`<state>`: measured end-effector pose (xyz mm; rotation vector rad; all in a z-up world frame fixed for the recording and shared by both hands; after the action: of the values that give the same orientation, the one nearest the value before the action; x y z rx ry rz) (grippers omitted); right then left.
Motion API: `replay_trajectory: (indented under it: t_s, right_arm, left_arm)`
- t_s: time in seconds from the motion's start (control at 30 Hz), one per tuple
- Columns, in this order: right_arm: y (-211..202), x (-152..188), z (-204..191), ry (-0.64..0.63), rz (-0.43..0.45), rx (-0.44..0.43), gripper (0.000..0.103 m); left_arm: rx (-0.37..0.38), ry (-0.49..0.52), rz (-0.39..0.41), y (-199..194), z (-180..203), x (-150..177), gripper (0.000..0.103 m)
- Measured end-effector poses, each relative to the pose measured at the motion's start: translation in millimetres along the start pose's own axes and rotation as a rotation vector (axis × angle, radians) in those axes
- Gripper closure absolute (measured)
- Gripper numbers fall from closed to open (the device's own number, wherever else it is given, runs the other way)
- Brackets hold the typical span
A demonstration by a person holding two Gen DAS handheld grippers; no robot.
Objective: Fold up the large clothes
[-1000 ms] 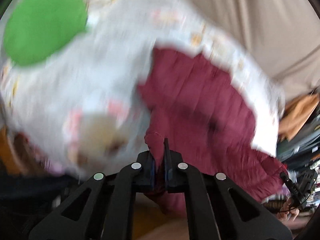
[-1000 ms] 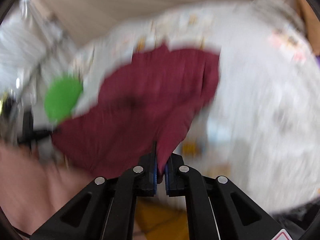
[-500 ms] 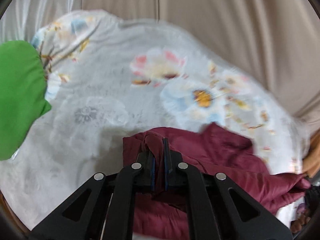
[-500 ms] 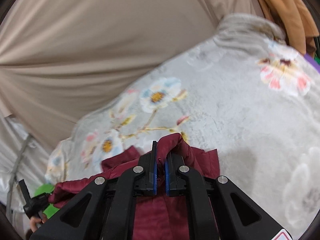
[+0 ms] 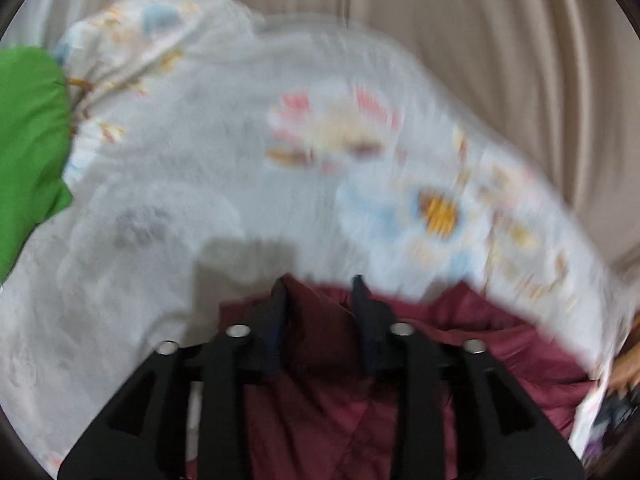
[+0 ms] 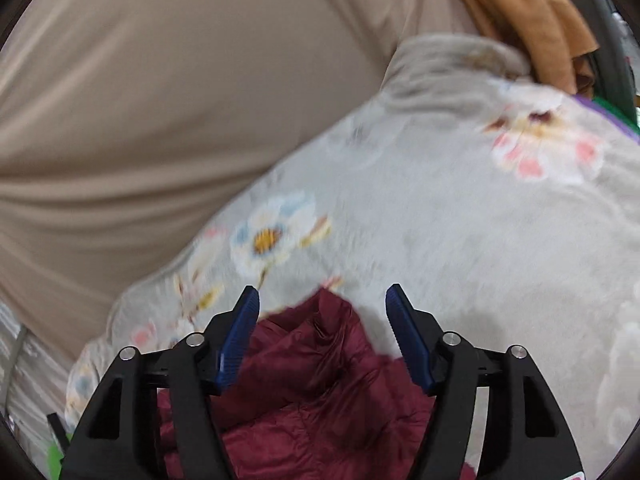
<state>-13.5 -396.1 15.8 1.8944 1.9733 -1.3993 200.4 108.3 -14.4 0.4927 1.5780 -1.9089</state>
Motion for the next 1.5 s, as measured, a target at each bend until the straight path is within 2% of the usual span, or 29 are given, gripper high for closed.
replay_trajectory:
  t_s: [0.03, 0.07, 0.1, 0.13, 0.23, 0.3, 0.37, 0.47, 0.5, 0.57, 0.63, 0.7, 0.8, 0.9, 1.0, 1.1, 1.17, 1.23, 1.33, 1.37, 1.4, 1.43, 1.5]
  right_arm:
    - [-8.6, 0.2, 2.8, -0.035, -0.017, 0.012, 0.037]
    - [-13.1, 2.0, 4.3, -0.059, -0.030, 0.021, 0.037]
    - [-18.0, 6.7, 6.2, -0.098, -0.054, 0.036, 0.037]
    - [-25.2, 16.9, 9.7, -0.163, -0.089, 0.061, 0.037]
    - [-40.9, 46.9, 27.2, -0.249, -0.159, 0.108, 0.037]
    - [-43.0, 66.9, 41.9, -0.242, -0.217, 0.108, 0.037]
    - [-39.4, 84.2, 52.4, -0.231, -0.278, 0.108, 0.037]
    - [-25.9, 105.3, 55.6, -0.233, -0.366, 0.101, 0.037]
    - [-22.0, 111.2, 53.1, -0.241, -0.389, 0.097, 0.037]
    - [-14.9, 120.3, 45.9, -0.280, -0.420, 0.111, 0.050]
    - [-16.9, 121.1, 41.2, -0.283, -0.432, 0.112, 0.091]
    - [-28.1, 115.5, 41.7, -0.237, -0.434, 0.079, 0.098]
    - [-53.0, 111.1, 48.3, -0.222, -0.435, 0.047, 0.101]
    - [-86.7, 118.9, 62.8, -0.253, -0.470, 0.064, 0.101]
    - [-119.8, 143.0, 90.9, -0.299, -0.545, 0.127, 0.101]
    - [-145.8, 176.0, 126.3, -0.307, -0.637, 0.209, 0.101]
    - [-152.3, 191.6, 138.3, -0.324, -0.674, 0.243, 0.101]
    - [-155.6, 200.5, 142.4, -0.349, -0.693, 0.260, 0.098]
    - [-163.2, 176.9, 132.3, -0.312, -0.617, 0.239, 0.087]
    - [-165.3, 163.6, 126.0, -0.297, -0.577, 0.220, 0.085]
    - [-167.1, 149.5, 119.3, -0.287, -0.532, 0.203, 0.072]
    - [-167.9, 130.3, 109.9, -0.281, -0.462, 0.182, 0.053]
    - [-161.4, 106.4, 97.5, -0.268, -0.391, 0.140, 0.040]
  left_arm:
    - [-0.035, -0.007, 0.066, -13.6, -3.8, -5.2, 0.035]
    - [-0.073, 0.001, 0.158, -33.8, -9.3, -10.9, 0.029]
    - [-0.085, 0.018, 0.191, -45.7, -13.3, -13.3, 0.023]
    - [-0.086, 0.030, 0.179, -50.2, -16.0, -12.8, 0.019]
    - [-0.054, 0.054, 0.015, -44.8, -34.6, 10.2, 0.019]
    - [0.004, 0.025, -0.109, -34.9, -49.5, 45.6, 0.019]
    - [0.026, -0.009, -0.206, -24.9, -60.8, 81.1, 0.019]
    - [0.100, -0.052, -0.328, -10.6, -62.0, 120.8, 0.019]
    - [0.120, -0.057, -0.346, -9.2, -60.2, 127.9, 0.023]
    - [0.130, -0.037, -0.346, -10.7, -55.6, 134.0, 0.042]
    - [0.159, -0.021, -0.361, -16.0, -52.0, 134.0, 0.078]
    - [0.168, 0.000, -0.365, -25.2, -50.3, 133.2, 0.090]
    - [0.172, 0.064, -0.371, -51.0, -48.9, 139.2, 0.094]
    - [0.159, 0.143, -0.422, -81.0, -52.1, 164.7, 0.095]
    - [0.141, 0.184, -0.520, -106.6, -64.5, 212.3, 0.095]
    - [0.120, 0.176, -0.618, -117.6, -78.1, 256.1, 0.094]
    - [0.110, 0.182, -0.645, -123.7, -83.5, 277.8, 0.093]
    - [0.117, 0.166, -0.623, -130.3, -85.9, 279.6, 0.089]
    - [0.132, 0.106, -0.489, -155.4, -90.7, 247.9, 0.083]
    - [0.139, 0.094, -0.410, -167.6, -88.9, 227.1, 0.081]
    - [0.135, 0.094, -0.337, -176.7, -86.1, 208.1, 0.070]
    - [0.131, 0.097, -0.263, -183.4, -83.0, 188.1, 0.051]
    - [0.139, 0.096, -0.191, -185.1, -77.6, 167.2, 0.032]
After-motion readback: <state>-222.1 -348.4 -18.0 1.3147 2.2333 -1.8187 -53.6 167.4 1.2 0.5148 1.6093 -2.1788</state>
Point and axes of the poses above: each gripper's, at about its wrist camera, not at the fingertips, and y roughly the way its jaws point, z to its right, x to its underside, the point moved 3 cm from there along y, roughly the way its jaws point, and after that the axes turned 4 degrees about y, right-handed, at the moved point
